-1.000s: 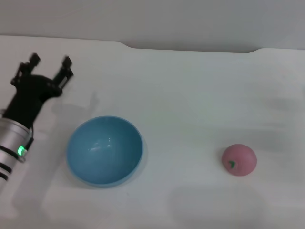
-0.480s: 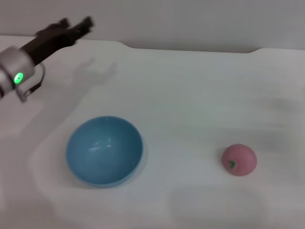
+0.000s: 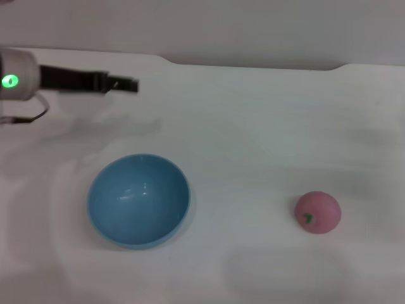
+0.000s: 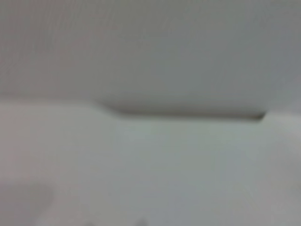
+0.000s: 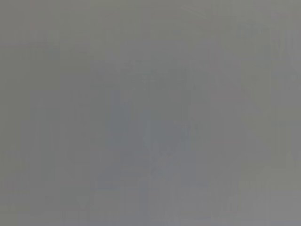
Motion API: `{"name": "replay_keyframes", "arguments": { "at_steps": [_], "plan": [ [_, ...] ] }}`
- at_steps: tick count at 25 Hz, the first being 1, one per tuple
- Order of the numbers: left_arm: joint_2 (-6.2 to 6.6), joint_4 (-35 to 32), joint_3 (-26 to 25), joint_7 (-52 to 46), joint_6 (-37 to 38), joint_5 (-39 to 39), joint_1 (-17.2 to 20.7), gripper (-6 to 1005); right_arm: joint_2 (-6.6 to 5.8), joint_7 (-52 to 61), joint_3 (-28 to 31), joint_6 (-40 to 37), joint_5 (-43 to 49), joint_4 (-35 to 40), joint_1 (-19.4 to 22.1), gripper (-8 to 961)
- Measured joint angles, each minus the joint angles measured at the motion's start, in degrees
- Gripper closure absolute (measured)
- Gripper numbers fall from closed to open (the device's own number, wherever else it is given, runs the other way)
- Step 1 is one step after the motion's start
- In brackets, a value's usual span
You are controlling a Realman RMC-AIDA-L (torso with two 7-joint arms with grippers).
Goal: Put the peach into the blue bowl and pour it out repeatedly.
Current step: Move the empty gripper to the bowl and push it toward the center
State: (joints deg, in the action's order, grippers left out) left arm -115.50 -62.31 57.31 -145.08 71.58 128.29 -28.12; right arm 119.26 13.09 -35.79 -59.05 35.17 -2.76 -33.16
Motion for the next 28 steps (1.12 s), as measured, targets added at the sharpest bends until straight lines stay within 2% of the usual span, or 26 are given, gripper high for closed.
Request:
{"name": "replay_keyframes", "arguments": {
  "at_steps": [4, 5, 10, 14, 20, 28],
  "plan": [
    [-0.68, -7.15, -2.89, -4.98, 12.97, 5.04, 2.02, 173, -0.07, 0.0, -0.31, -0.01, 0.15, 0.25, -0.71, 255],
    [-1.39, -10.53, -3.37, -5.29, 16.63, 5.35, 4.08, 173, -0.07, 0.0, -0.42, -0.01, 0.16, 0.46, -0.89, 255],
    [-1.93, -15.51, -3.88, -6.61, 19.08, 5.54, 7.77, 174, -0.09, -0.01, -0.5, 0.05, 0.21, 0.73, -1.42, 255],
    [-1.85, -15.62, -3.81, -7.15, 20.62, 5.78, 9.0, 173, -0.08, -0.18, -0.59, 0.18, 0.28, 0.74, -1.66, 256],
    [-2.01, -14.64, -1.55, -7.33, 23.31, 10.43, 7.99, 174, -0.08, -0.42, -0.31, 0.29, 0.33, 0.56, -2.11, 256],
    [-2.09, -12.48, 0.33, -5.76, 20.54, 10.82, 7.52, 173, -0.07, -0.25, -0.58, 0.34, 0.33, 0.42, -2.1, 256]
  ]
}}
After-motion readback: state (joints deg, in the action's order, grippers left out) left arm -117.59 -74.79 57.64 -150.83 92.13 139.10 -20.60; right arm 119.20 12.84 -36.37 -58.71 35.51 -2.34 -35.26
